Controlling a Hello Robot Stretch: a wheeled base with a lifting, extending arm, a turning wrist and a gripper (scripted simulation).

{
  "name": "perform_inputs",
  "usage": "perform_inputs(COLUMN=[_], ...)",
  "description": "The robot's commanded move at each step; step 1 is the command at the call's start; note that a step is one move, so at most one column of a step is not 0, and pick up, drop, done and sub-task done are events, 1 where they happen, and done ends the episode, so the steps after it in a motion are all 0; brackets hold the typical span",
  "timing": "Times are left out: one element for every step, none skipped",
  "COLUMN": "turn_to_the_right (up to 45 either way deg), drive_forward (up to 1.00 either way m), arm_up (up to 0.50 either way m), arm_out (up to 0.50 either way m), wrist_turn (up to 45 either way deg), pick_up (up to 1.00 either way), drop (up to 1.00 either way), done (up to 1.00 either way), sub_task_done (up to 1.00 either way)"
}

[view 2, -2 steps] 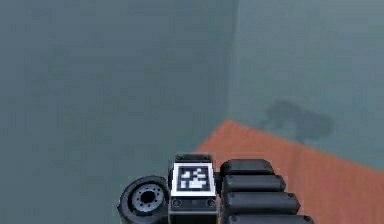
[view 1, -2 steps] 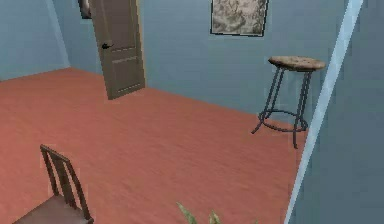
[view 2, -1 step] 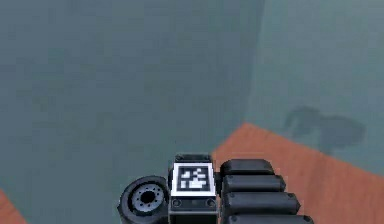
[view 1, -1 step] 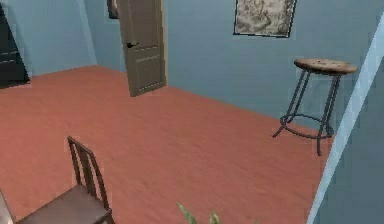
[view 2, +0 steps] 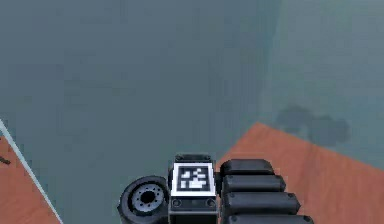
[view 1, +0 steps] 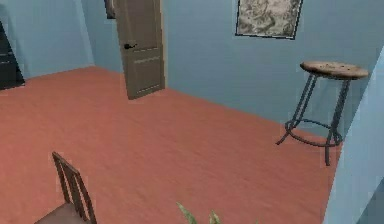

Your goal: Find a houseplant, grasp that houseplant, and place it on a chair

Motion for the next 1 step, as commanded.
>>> perform_inputs(turn_to_the_right=[0.0], drive_forward=[0.85], arm_up=[0.0], arm_out=[0.0], wrist_turn=[0.0], pick_up=[0.0], drop=[0.0], done=[0.0], sub_task_done=[0.0])
